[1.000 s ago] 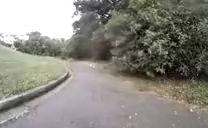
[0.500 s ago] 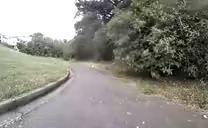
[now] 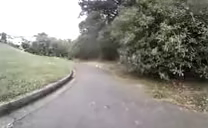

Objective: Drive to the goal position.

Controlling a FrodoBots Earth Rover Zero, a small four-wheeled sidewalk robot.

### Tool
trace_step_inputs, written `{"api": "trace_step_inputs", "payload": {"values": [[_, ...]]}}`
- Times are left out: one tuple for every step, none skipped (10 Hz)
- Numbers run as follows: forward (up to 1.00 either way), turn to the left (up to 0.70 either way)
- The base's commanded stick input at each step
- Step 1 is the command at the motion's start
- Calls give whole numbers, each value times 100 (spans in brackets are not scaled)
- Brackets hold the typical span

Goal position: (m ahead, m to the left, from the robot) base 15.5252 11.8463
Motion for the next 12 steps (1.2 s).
{"api": "trace_step_inputs", "payload": {"values": [[50, 5], [50, 18], [50, 31], [50, 50], [50, 50], [50, 0], [50, 0], [50, 0], [50, 0], [50, 0], [50, 0], [50, 0]]}}
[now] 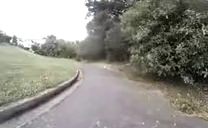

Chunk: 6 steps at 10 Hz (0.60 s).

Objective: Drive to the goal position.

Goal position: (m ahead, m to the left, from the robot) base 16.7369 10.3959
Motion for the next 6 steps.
{"api": "trace_step_inputs", "payload": {"values": [[50, 0], [50, 0], [50, 0], [50, 0], [50, 0], [50, 0]]}}
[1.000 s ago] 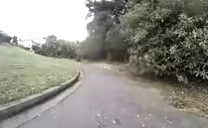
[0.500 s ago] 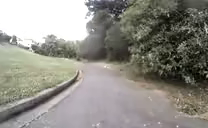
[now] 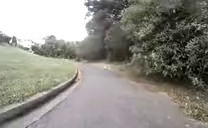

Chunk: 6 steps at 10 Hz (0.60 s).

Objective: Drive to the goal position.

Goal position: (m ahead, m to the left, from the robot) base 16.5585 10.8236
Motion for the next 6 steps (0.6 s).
{"api": "trace_step_inputs", "payload": {"values": [[50, 0], [50, 0], [50, 0], [50, 0], [50, 0], [50, 0]]}}
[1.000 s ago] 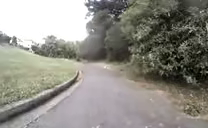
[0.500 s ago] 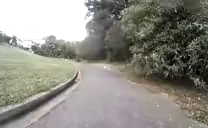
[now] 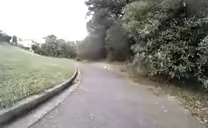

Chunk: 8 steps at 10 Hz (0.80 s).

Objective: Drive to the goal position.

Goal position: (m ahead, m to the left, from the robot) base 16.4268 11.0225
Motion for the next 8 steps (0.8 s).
{"api": "trace_step_inputs", "payload": {"values": [[50, 0], [50, 0], [50, 0], [50, 0], [50, 0], [50, 0], [50, 10], [50, 33]]}}
